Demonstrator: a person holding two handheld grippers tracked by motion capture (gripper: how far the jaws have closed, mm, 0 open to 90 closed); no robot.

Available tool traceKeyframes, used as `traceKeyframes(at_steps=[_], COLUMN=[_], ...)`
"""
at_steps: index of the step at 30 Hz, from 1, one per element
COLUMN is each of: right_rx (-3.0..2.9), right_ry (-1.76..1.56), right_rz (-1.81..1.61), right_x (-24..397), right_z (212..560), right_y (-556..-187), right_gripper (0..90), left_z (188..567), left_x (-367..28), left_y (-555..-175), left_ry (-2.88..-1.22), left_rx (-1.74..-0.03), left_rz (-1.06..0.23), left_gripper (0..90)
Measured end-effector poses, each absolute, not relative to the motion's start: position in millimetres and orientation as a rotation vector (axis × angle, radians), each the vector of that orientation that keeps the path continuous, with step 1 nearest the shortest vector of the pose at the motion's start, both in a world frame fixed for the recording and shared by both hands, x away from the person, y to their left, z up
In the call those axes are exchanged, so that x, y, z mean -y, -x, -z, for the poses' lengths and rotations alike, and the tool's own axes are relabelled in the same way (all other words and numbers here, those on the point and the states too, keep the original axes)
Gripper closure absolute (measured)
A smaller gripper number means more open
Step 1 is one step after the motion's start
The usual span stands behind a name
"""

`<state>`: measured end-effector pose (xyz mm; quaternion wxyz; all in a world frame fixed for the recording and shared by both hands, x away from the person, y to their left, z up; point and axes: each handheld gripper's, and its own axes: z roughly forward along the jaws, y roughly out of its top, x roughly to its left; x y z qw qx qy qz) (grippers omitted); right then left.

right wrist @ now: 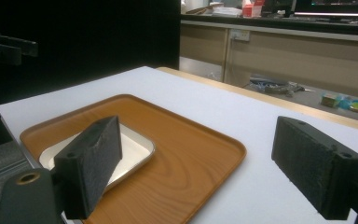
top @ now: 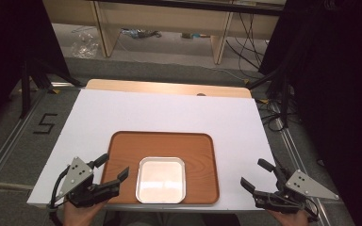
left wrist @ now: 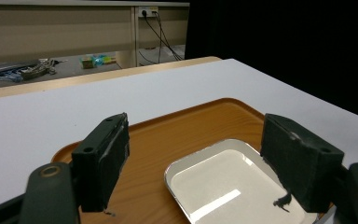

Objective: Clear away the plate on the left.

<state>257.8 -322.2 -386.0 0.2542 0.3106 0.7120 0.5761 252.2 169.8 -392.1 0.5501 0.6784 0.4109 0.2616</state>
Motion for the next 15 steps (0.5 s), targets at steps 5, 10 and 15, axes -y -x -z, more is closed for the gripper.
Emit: traceKeyframes(at_steps=[5,10,15], right_rx=[-1.927,-1.926,-1.929], right_ry=[-0.844,-0.842,-0.839], right_rz=[-1.566,-1.568,-1.569], right_x=[321.7,321.6,322.2], right_z=[385.9,385.9,385.6], right_y=[-258.0,-258.2,-257.6], right_gripper=[16.6,16.6,16.6], left_z=[393.7,394.6,394.7], left_x=[-168.9,-165.1,-165.8], left_y=[-248.2,-247.0,-247.7], left_ry=[-1.62,-1.646,-1.641], left_rx=[-0.97,-0.962,-0.968], left_rz=[-0.612,-0.608,-0.607], left_gripper=[23.8,23.5,23.4])
